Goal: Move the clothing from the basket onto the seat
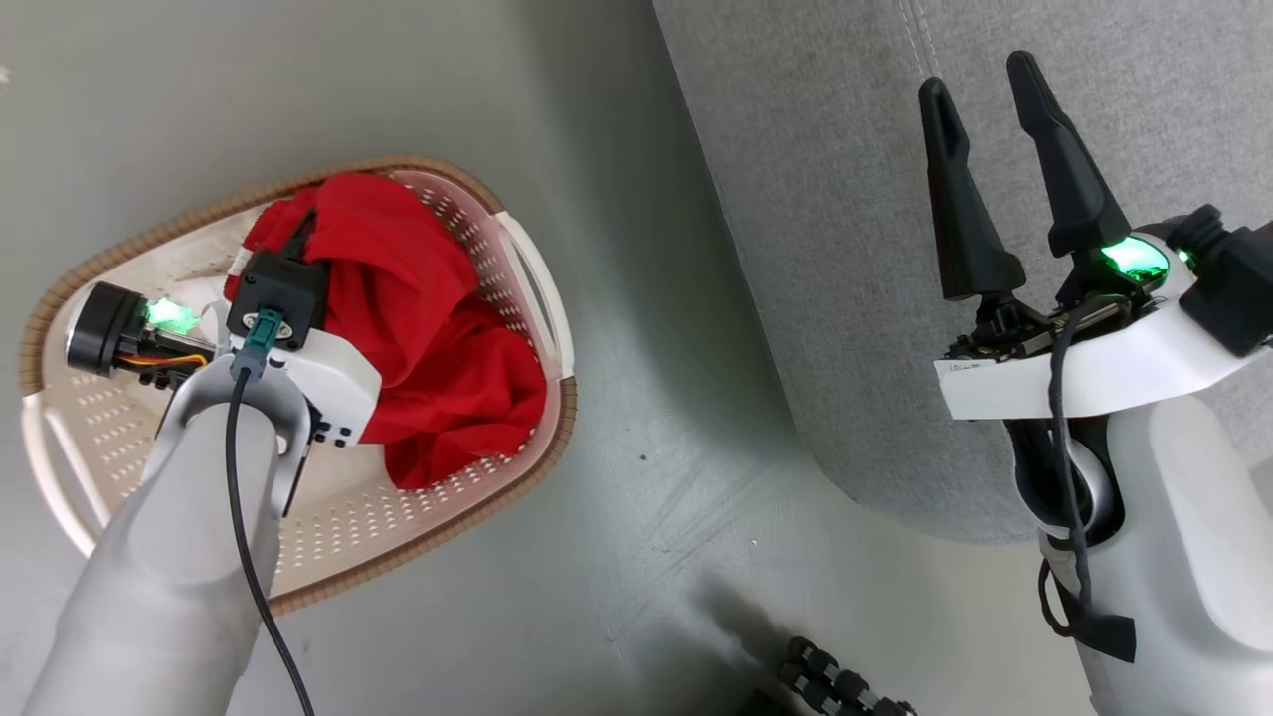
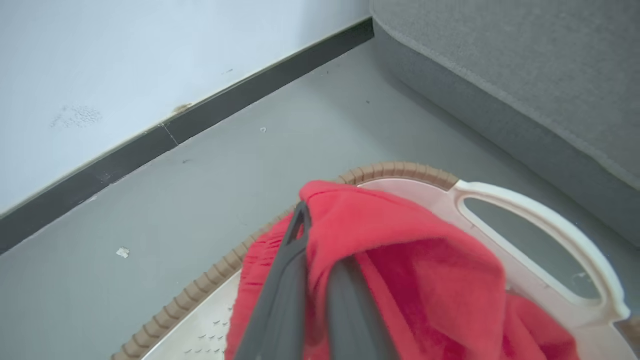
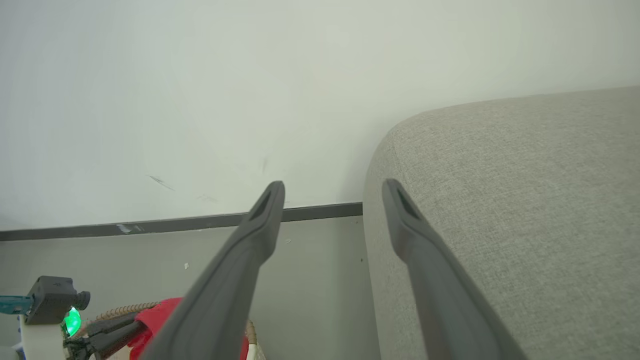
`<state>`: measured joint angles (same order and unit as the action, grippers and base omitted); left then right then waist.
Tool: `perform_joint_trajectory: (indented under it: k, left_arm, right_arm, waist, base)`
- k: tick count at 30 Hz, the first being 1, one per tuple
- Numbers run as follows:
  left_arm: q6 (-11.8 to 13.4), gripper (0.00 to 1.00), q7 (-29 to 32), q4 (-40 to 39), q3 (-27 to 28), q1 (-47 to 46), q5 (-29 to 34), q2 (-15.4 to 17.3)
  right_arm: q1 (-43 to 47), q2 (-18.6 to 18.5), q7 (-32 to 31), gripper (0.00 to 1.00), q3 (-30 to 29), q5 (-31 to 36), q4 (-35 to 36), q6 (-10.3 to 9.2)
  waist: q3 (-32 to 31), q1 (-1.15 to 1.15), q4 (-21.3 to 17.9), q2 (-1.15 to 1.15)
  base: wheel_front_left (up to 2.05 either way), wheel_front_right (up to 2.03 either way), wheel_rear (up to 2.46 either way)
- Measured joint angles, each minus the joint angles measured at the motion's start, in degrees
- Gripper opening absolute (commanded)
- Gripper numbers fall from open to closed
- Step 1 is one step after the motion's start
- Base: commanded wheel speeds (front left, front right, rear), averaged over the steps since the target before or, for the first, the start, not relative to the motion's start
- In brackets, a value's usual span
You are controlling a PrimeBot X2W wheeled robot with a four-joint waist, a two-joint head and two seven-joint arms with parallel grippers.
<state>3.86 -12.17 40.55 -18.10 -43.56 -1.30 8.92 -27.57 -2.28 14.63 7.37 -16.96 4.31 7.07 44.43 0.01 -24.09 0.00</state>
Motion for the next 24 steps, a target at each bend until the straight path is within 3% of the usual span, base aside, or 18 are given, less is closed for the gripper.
perform_joint_trajectory:
  k: [16, 24]
  left_arm:
    - [2.9, 0.0, -2.0, -11.7, 5.4, 5.7, -5.7, -1.5]
    - [2.6, 0.0, -2.0, -17.1, 6.8, 8.6, -8.0, -2.3]
  right_arm:
    - [-0.3, -0.1, 0.0, 1.0, 0.5, 5.1, -3.5, 0.0]
    - [0.4, -0.2, 0.0, 1.0, 0.4, 8.0, -5.6, 0.0]
  waist:
    - [-7.1, 0.0, 4.6, 0.0]
    - [-11.9, 0.0, 7.0, 0.0]
  base:
    - [0.0, 0.0, 0.0]
    - [0.0, 0.0, 0.0]
